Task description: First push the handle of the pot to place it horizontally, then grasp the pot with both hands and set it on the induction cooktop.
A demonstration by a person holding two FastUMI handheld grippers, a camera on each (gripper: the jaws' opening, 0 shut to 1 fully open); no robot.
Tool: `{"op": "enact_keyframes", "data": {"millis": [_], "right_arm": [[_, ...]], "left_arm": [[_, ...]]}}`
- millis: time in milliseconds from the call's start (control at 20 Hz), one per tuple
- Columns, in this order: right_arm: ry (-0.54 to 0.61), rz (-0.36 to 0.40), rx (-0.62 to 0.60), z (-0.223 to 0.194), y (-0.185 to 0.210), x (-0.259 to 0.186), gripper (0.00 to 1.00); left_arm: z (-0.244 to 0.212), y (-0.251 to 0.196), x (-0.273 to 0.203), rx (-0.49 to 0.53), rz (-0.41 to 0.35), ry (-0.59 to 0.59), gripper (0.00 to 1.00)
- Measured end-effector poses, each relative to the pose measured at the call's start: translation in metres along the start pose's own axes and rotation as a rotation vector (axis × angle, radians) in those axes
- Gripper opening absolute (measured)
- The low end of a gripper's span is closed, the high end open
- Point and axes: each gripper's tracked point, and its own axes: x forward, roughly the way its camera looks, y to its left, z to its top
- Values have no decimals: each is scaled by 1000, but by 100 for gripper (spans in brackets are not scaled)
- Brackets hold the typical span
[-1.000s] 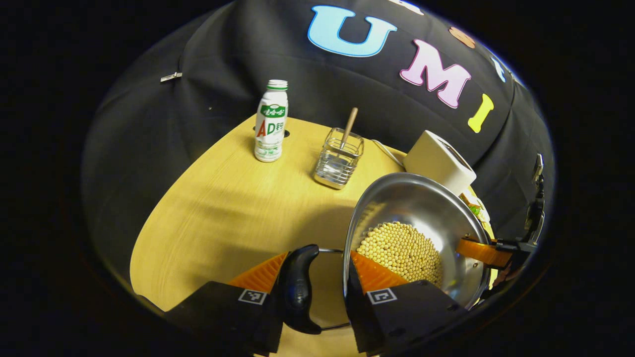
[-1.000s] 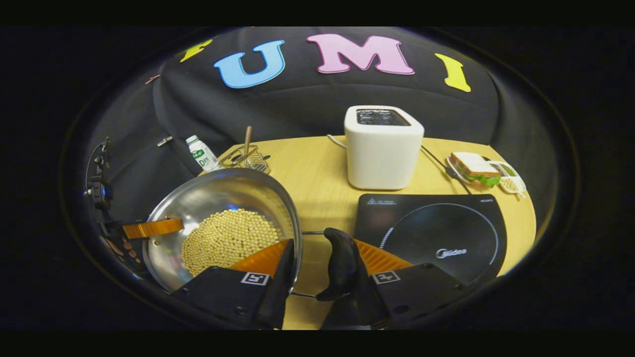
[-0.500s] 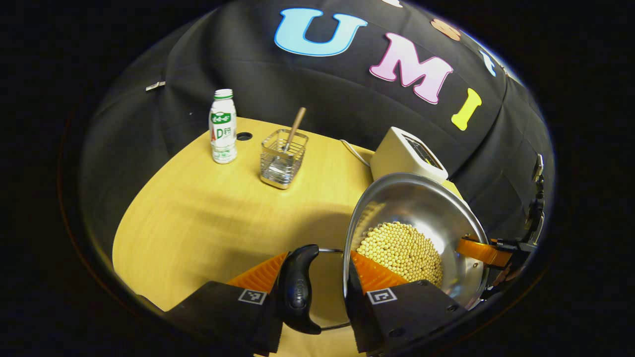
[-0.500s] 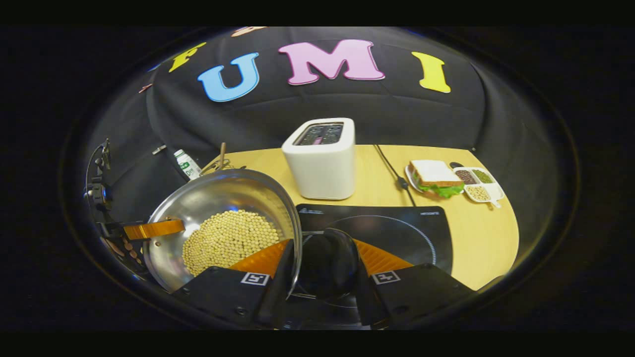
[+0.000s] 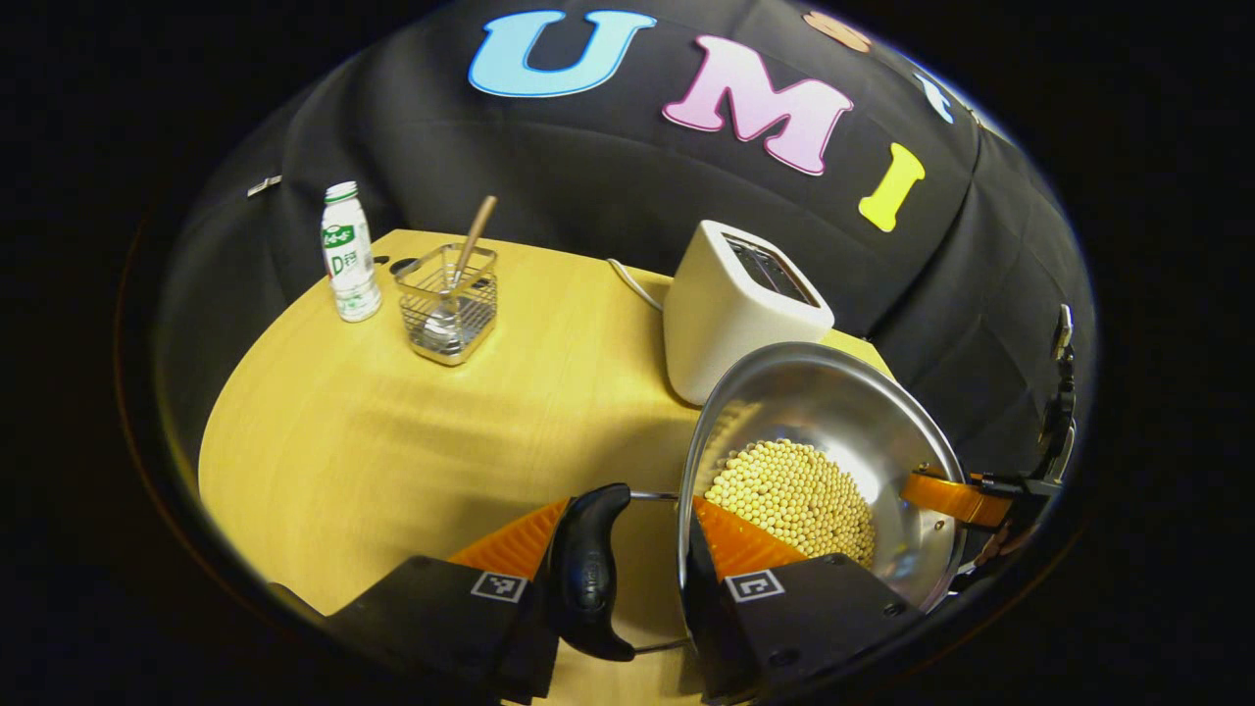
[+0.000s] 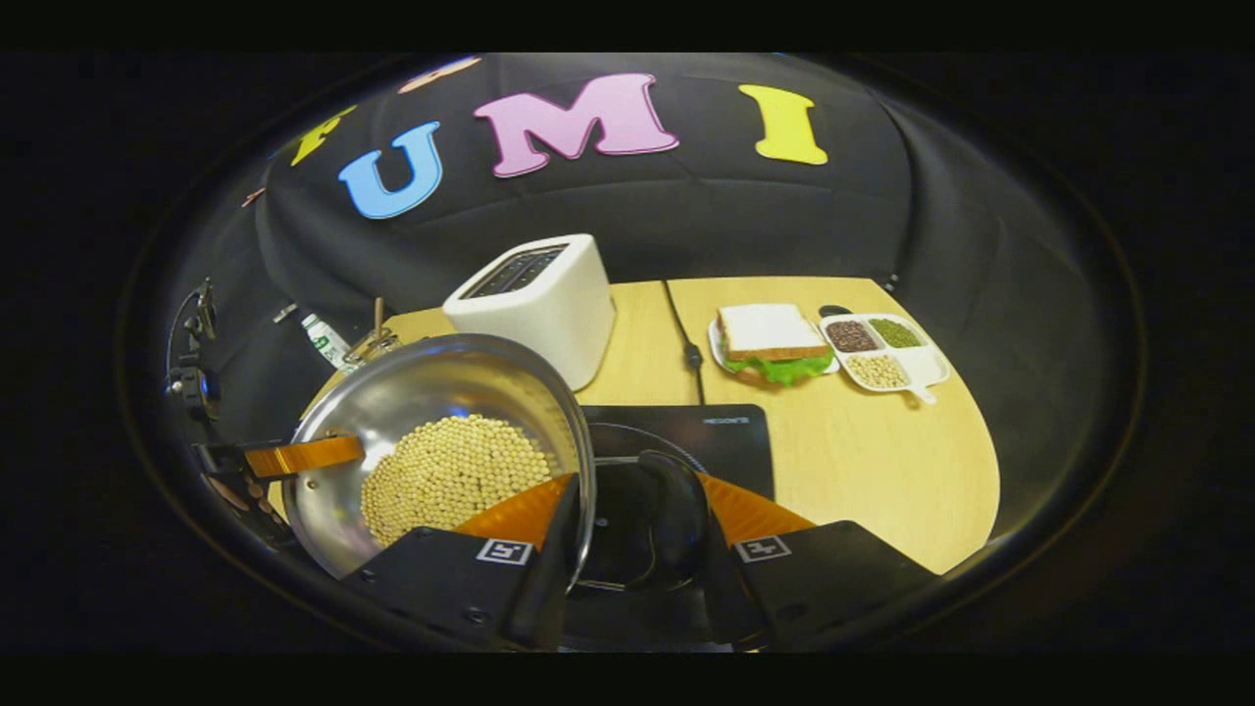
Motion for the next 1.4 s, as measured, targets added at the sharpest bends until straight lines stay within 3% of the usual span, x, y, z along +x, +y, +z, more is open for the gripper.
{"op": "enact_keyframes", "data": {"millis": [150, 200, 250, 300, 550, 1400], "right_arm": [[0, -26, 17, -1, -23, 0, 55], [0, -33, 20, -1, -31, 0, 59], [1, -39, 25, -2, -37, 0, 55], [4, -45, 29, -3, -44, 0, 59], [-3, -67, 51, -6, -67, 6, 60], [-16, -36, 83, -7, -70, 16, 61]], "left_arm": [[-3, -21, 14, -1, -20, 11, 59], [-5, -26, 19, 1, -26, 14, 59], [-6, -33, 23, 5, -33, 17, 58], [-7, -39, 27, 10, -38, 21, 58], [-14, -55, 41, 18, -54, 31, 58], [-15, -59, 48, 36, -58, 38, 63]]}}
